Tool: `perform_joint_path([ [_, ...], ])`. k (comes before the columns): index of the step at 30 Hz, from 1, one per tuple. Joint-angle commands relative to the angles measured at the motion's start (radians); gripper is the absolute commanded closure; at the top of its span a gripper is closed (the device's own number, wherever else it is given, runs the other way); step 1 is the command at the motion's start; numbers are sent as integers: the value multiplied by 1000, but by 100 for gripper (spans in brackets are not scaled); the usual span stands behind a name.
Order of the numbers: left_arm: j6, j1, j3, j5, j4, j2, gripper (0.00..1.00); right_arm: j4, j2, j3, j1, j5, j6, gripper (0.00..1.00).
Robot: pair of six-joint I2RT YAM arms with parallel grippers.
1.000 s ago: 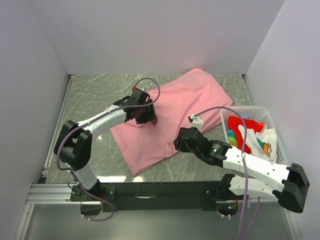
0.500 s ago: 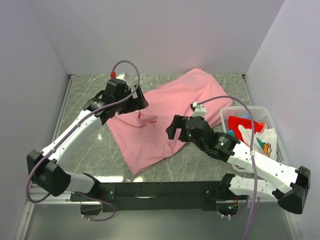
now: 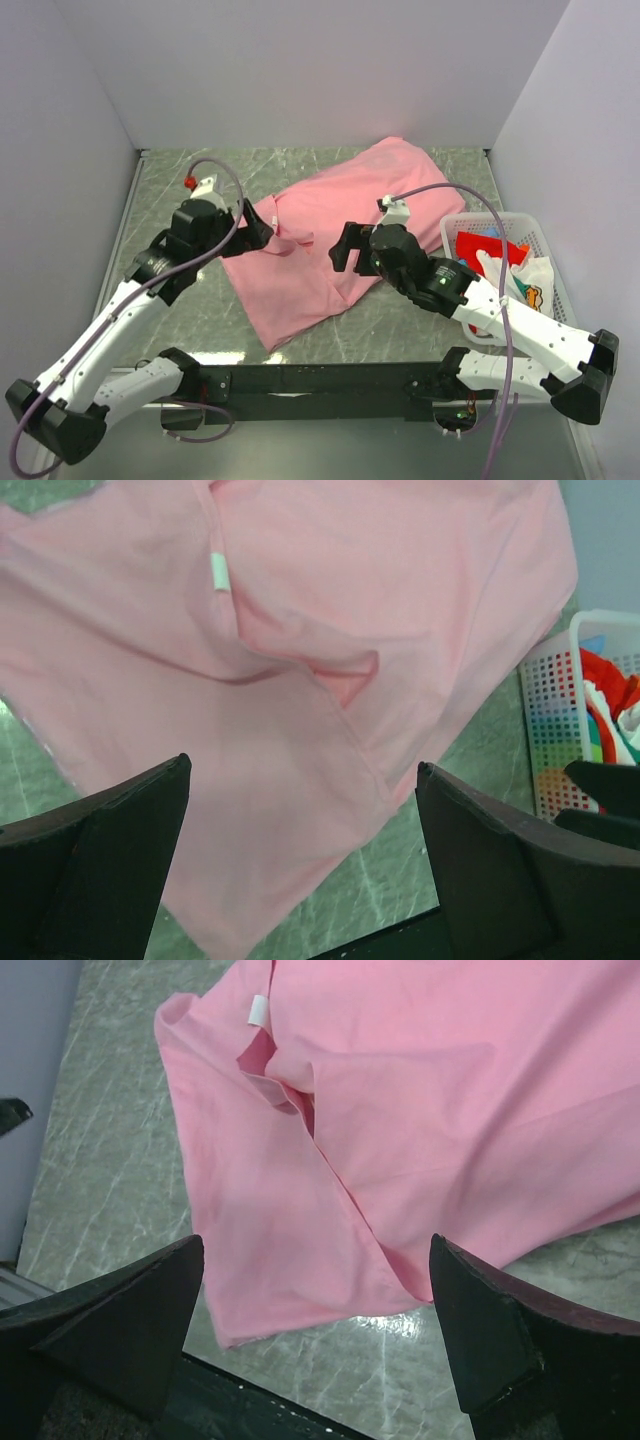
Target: Put the pillow into the pillowcase
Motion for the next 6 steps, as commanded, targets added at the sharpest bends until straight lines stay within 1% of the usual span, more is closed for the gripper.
perform_joint_path([
  [1, 10, 3, -74, -15, 78, -79, 1, 36, -12, -1, -8, 25, -13, 0],
  [6, -2, 3, -130, -41, 115, -122, 1, 42, -19, -15, -6, 40, -20, 0],
])
